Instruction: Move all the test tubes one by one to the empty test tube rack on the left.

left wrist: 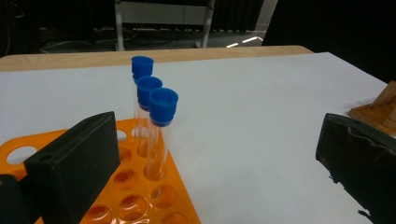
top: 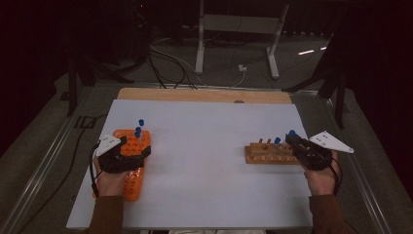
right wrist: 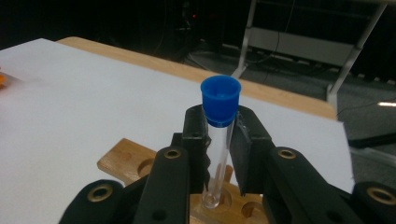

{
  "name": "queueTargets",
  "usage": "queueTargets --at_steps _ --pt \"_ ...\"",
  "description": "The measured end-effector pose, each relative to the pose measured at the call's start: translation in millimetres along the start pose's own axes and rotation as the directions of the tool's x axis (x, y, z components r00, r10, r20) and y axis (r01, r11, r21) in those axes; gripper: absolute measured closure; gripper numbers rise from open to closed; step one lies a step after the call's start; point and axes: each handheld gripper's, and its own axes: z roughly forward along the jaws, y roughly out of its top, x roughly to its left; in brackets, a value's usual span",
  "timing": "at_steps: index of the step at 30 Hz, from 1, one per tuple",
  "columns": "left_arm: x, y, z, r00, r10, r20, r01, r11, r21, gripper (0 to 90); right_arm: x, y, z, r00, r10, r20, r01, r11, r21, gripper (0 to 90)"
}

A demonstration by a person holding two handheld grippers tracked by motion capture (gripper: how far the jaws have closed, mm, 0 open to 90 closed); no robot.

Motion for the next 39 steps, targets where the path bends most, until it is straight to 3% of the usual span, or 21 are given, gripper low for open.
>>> queueTargets --at_steps 4,10,25,32,39 --pt "-1.1 1.0 -0.8 1.0 -0.001 -0.002 0.001 1.0 -0.006 0.7 3.1 6.6 -8.1 0.9998 -0.009 -0.015 0.009 1.0 -0.023 76.9" --pt "-2.5 2.6 -1.8 1.0 0.002 -0.002 -0.002 0.9999 -0.012 0.7 11.6 10.7 -11.0 0.9983 -0.033 -0.048 0.033 0.999 -0.008 76.9" --pt "-11.8 6.8 -1.3 0.9992 0.04 -0.011 -0.04 0.9992 -0.008 0.7 36.6 17.7 6.1 0.9881 -0.027 -0.151 0.026 1.0 -0.005 76.8" --pt "-13.5 8.5 -1.7 0.9995 0.032 0.003 -0.032 0.9993 -0.02 0.7 56.2 24.2 23.0 0.9742 -0.026 -0.224 0.03 0.999 0.012 76.8" --pt "-16.1 9.6 -1.2 0.9994 0.032 0.009 -0.032 0.9992 -0.025 0.7 75.5 30.6 34.4 0.9622 -0.044 -0.269 0.049 0.999 0.012 76.8"
